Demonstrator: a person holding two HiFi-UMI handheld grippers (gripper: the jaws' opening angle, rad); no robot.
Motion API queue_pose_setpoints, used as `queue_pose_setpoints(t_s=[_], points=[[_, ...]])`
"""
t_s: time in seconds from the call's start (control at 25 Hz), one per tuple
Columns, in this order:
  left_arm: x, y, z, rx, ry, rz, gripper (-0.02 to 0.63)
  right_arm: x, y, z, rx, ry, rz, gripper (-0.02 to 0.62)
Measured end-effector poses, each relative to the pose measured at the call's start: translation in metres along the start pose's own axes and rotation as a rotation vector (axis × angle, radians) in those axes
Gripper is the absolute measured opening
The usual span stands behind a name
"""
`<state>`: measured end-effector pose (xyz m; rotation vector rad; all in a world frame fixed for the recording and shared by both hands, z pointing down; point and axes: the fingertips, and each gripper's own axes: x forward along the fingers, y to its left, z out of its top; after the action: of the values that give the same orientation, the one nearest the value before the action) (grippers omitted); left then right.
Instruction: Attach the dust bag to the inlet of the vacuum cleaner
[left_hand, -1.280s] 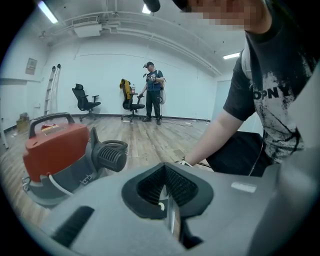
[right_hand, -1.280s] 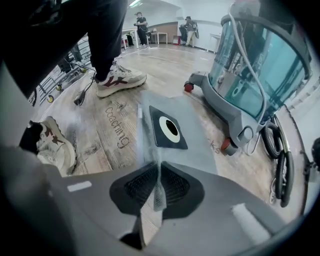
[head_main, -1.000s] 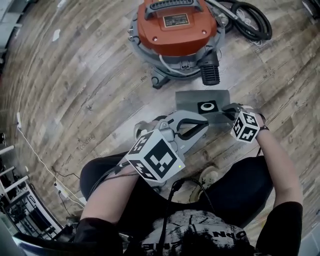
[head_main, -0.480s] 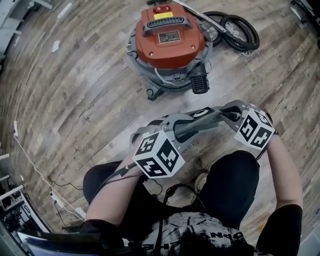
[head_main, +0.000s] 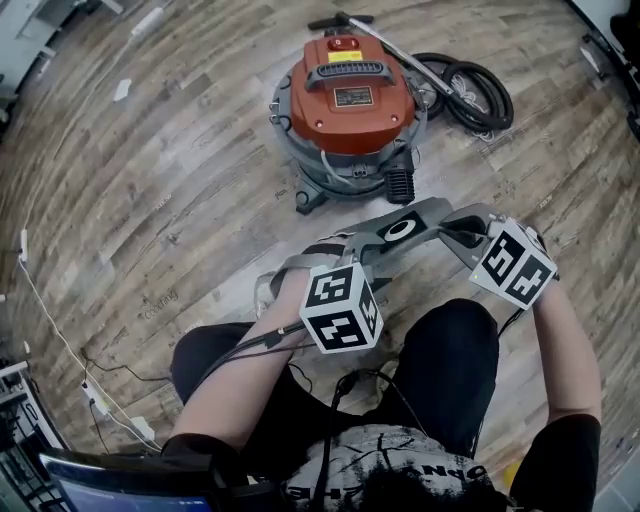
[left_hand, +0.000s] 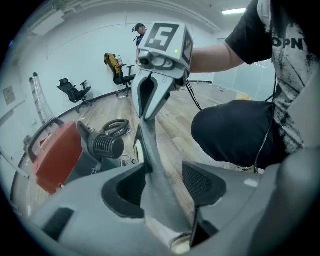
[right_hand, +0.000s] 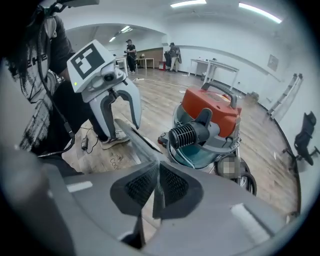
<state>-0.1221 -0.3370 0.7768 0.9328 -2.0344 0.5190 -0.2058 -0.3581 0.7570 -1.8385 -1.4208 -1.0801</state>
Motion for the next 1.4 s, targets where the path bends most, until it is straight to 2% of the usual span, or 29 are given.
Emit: queue_pose_setpoints(t_s=[0.08,0.2,0.24,0.32,0.4,0.6,0.76,0.96,1.04,1.08,1.2,1.28,1.4], points=[[0.001,0.003,-0.002,0.003,0.007,0.025,0.236,-0.005,-0.002,0.004,0.005,-0.005,-0.005,0.021],[0.000,0.018,-0.007,0.046,0.030,0.105,0.225,-0.011,0.005,0.014,0.002,-0.025,0.017,0.021],[-0.001,0.023,-0.009,0.067,0.043,0.133,0.205,-0.013,0.009,0.018,0.001,-0.034,0.029,0.021],[-0.003,0.034,-0.010,0.102,0.057,0.186,0.113,-0.015,0.015,0.024,-0.002,-0.046,0.046,0.021],[-0.006,0.042,-0.011,0.116,0.061,0.217,0.055,-0.015,0.018,0.026,-0.003,-0.048,0.052,0.021],[-0.013,0.049,-0.009,0.121,0.062,0.214,0.031,-0.015,0.018,0.028,0.003,-0.057,0.047,0.023],[-0.013,0.051,-0.008,0.103,0.056,0.184,0.029,-0.012,0.016,0.025,-0.051,-0.042,0.016,0.032],[-0.013,0.057,-0.002,0.115,0.050,0.160,0.029,-0.012,0.021,0.036,-0.142,-0.018,0.029,0.127],[-0.014,0.059,0.002,0.124,0.040,0.162,0.029,-0.007,0.021,0.040,-0.184,0.010,0.007,0.173],[-0.015,0.059,0.005,0.129,0.036,0.164,0.029,-0.003,0.020,0.040,-0.210,0.036,-0.013,0.175],[-0.017,0.061,0.015,0.147,0.020,0.164,0.029,0.006,0.011,0.034,-0.276,0.116,-0.094,0.156],[-0.018,0.064,0.021,0.162,0.014,0.167,0.029,0.008,0.002,0.033,-0.299,0.143,-0.156,0.058],[-0.017,0.070,0.022,0.172,0.012,0.183,0.031,0.009,-0.008,0.033,-0.326,0.164,-0.228,0.034]])
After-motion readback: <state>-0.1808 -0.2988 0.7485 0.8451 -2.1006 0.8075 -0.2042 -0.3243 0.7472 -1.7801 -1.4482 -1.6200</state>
